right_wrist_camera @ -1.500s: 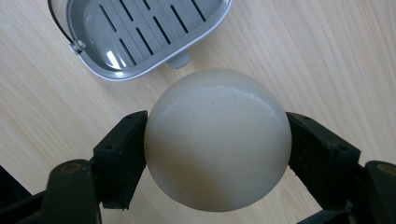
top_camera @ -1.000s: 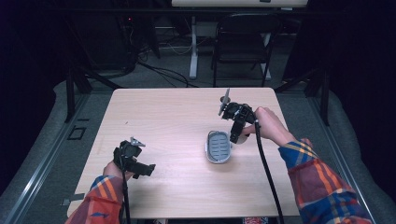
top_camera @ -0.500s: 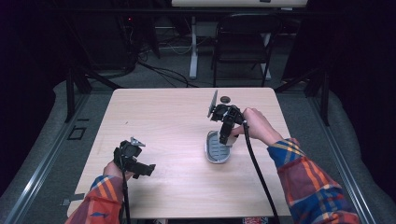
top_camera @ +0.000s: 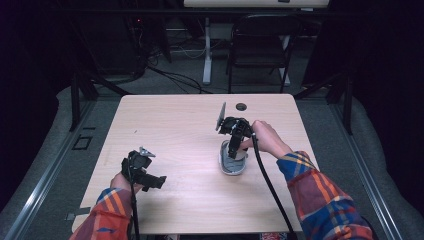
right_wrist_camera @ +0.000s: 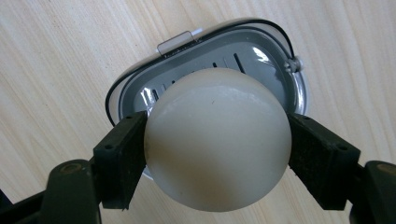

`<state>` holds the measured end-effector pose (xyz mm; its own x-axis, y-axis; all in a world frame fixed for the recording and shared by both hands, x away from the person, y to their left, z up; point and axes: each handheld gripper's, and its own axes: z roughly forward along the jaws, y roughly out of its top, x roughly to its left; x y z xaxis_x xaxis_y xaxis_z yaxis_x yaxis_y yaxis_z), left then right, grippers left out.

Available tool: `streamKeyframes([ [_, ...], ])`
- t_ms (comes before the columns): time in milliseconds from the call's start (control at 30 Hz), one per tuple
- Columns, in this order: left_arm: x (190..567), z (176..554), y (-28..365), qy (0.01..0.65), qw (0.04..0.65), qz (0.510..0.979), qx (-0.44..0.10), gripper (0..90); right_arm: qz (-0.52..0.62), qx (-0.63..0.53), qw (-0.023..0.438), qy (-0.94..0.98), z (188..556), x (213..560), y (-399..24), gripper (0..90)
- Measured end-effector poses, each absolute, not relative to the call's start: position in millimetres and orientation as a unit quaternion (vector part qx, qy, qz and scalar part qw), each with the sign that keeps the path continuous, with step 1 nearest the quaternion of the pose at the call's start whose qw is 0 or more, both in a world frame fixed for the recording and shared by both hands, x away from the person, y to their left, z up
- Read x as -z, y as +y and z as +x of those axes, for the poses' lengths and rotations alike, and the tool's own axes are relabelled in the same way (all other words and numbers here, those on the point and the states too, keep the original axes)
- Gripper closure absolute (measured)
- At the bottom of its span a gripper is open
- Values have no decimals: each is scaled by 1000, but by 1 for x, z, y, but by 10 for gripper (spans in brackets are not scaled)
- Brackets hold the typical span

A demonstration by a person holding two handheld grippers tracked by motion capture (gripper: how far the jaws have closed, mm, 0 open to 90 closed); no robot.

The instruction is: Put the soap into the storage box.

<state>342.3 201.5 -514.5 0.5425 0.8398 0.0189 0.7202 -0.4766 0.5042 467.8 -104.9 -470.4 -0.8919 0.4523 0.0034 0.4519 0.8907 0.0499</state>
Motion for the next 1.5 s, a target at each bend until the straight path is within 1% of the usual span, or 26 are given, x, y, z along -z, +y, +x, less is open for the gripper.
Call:
streamKeyframes([
  [700,514,342,201,459,225,849,-133,2,220,-24,2,975,467,490,-102,246],
  [1067,514,342,201,459,226,849,-133,1,224,-26,-1,974,466,499,-108,244],
  [1200,514,342,201,458,225,850,-133,1,224,-32,-4,974,466,500,-110,241],
  [1367,515,342,201,457,225,850,-132,2,226,-51,-4,973,465,493,-115,225],
  [1500,514,342,201,458,226,850,-133,2,229,-59,-1,972,463,490,-118,241],
])
